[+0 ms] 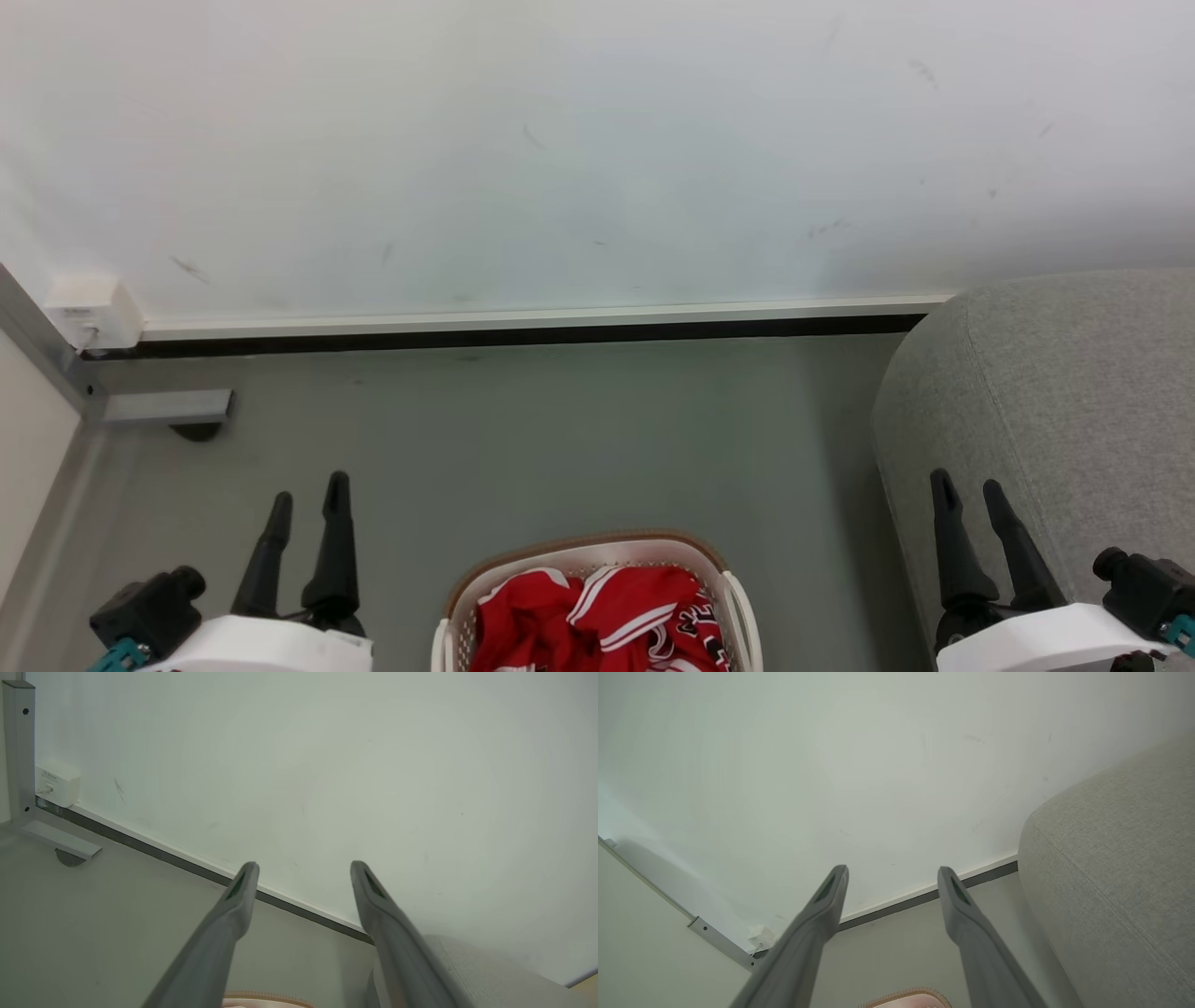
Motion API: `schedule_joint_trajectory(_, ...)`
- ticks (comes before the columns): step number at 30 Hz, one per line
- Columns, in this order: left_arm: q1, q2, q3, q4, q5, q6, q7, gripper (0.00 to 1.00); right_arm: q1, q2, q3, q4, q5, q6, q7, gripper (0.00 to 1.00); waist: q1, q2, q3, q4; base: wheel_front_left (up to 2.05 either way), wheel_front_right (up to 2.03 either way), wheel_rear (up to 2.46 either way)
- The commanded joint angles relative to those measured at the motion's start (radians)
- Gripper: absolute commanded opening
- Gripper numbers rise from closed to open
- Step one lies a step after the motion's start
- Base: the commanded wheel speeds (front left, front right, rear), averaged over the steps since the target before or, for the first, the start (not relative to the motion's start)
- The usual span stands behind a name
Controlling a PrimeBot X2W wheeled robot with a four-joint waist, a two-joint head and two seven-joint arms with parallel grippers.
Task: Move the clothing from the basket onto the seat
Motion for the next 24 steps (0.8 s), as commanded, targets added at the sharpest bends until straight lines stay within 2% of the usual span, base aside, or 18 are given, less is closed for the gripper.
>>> schedule_joint_trajectory(1, 0.000, 0.014, -0.003, -0.009, 0.039, 0.003, -0.010, 1.00, -0.029, -0.003, 0.003, -0.003, -0.036, -0.001, -0.012, 1.00, 0.0000, 0.0000, 0.000, -0.001, 0.00, 0.00, 0.00)
schedule_joint_trajectory(24, -0.002, 0.020, -0.024, -0.023, 0.246, 0.020, -0.065, 1.00, -0.044, -0.004, 0.049, 0.008, -0.213, -0.001, -0.067, 1.00, 0.0000, 0.0000, 0.014, -0.005, 0.00, 0.00, 0.00)
